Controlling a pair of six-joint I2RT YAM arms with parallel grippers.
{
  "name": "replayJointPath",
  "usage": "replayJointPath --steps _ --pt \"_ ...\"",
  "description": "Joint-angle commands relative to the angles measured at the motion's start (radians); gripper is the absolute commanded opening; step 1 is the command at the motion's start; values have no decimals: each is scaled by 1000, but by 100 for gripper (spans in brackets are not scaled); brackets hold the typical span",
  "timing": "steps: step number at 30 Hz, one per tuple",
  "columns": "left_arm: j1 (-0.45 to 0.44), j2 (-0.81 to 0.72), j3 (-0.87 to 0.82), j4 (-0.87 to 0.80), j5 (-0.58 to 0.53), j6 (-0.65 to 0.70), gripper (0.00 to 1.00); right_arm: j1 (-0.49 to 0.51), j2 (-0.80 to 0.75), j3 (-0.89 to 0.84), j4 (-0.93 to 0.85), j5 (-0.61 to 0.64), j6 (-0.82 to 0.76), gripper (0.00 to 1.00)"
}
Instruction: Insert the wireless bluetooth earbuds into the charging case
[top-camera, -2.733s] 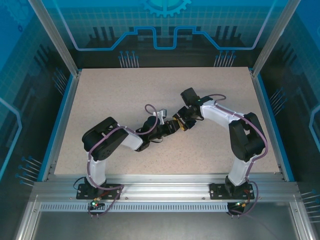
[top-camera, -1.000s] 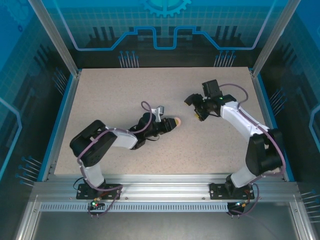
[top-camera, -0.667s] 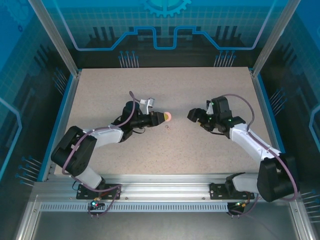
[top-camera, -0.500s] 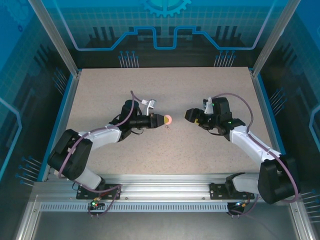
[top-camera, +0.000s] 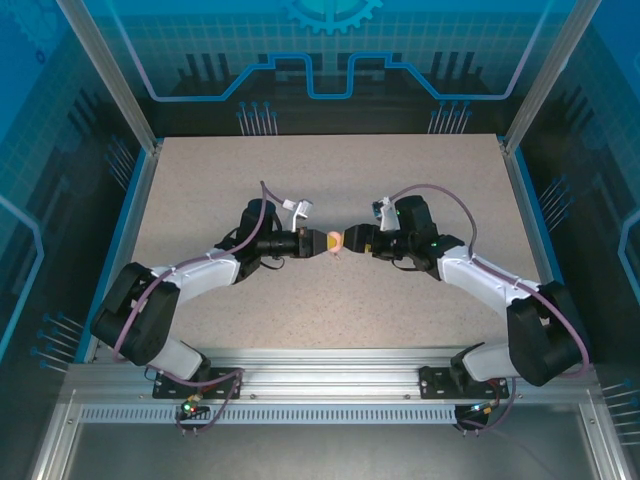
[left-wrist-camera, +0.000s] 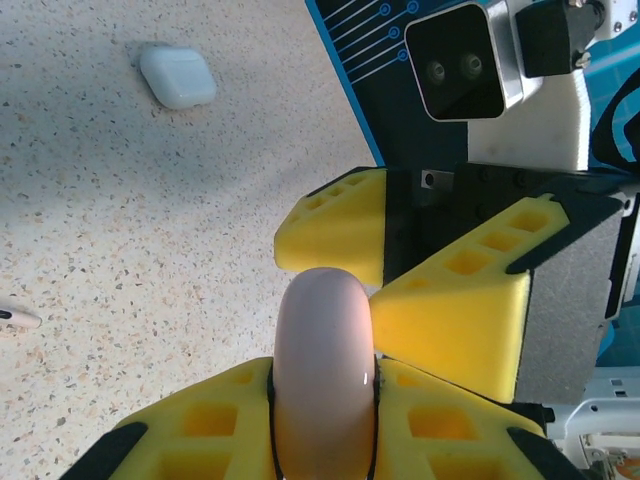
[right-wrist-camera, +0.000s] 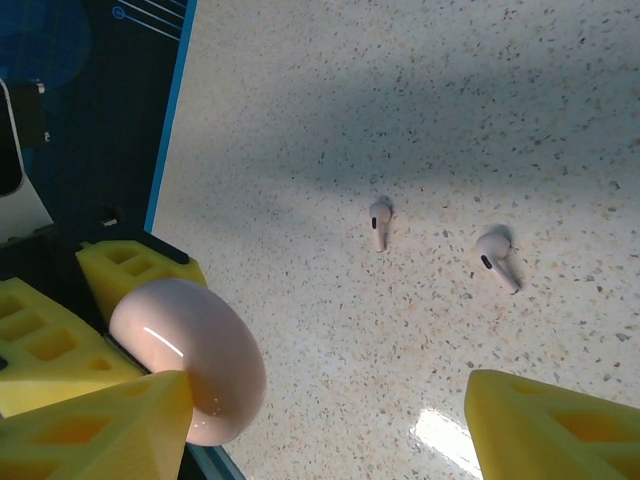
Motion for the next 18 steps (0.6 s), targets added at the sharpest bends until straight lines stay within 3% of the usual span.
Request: replayJointPath --steps 1,18 --pt "1 -13 9 47 7 -15 0 16 15 19 27 -1 -9 73" --pt "1 25 38 78 10 -33 0 20 70 14 45 -20 -3 68"
